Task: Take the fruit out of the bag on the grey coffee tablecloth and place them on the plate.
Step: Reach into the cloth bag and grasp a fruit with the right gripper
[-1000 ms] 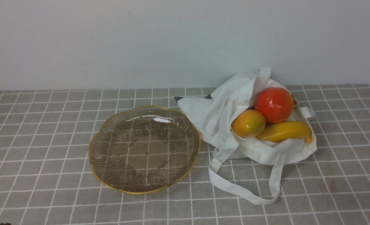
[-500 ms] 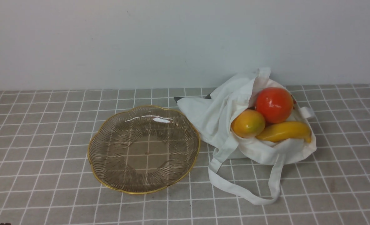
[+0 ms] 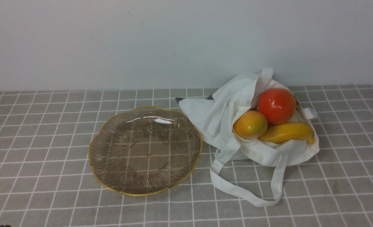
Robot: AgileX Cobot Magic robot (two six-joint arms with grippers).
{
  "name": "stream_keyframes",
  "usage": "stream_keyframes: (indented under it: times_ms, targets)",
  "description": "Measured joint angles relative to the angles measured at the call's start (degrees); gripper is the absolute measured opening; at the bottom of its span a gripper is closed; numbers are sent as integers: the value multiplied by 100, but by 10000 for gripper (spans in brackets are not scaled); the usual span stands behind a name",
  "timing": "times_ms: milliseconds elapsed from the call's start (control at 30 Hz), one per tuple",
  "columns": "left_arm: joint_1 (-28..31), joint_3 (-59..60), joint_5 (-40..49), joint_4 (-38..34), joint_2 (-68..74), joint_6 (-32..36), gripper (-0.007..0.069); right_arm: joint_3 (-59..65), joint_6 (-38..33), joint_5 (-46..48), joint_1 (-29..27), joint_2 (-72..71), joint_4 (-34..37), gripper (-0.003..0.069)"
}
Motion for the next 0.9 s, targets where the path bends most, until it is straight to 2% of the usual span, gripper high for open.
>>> stream_keyframes:
  times_ms: [167,267,367,533,633,700,733,800,900]
  targets:
    - [0,0,0,0,0,0,-8,-820,52,61,212,1479,-89,20]
    - [0,0,0,0,0,0,-8,-1244,115,232,405,2049,-152,59]
    - [0,0,0,0,0,0,-8,-1738,126,541,677,2668,-268,130]
    - [0,0,0,0,0,0,-8,-2244,253,999,999,3199,-472,325]
    - [0,0,0,0,0,0,-8,-2257,393,1069,1079,3283,-659,470]
    - [0,0,0,0,0,0,-8,-2269,407,1056,1079,3305,-736,519]
    - [0,0,0,0,0,0,-8,-2270,411,990,1079,3363,-775,575]
    - [0,0,0,0,0,0,-8,-2270,419,872,1079,3456,-792,624]
    - [0,0,0,0,0,0,-8,-2270,526,677,1079,3677,-786,656]
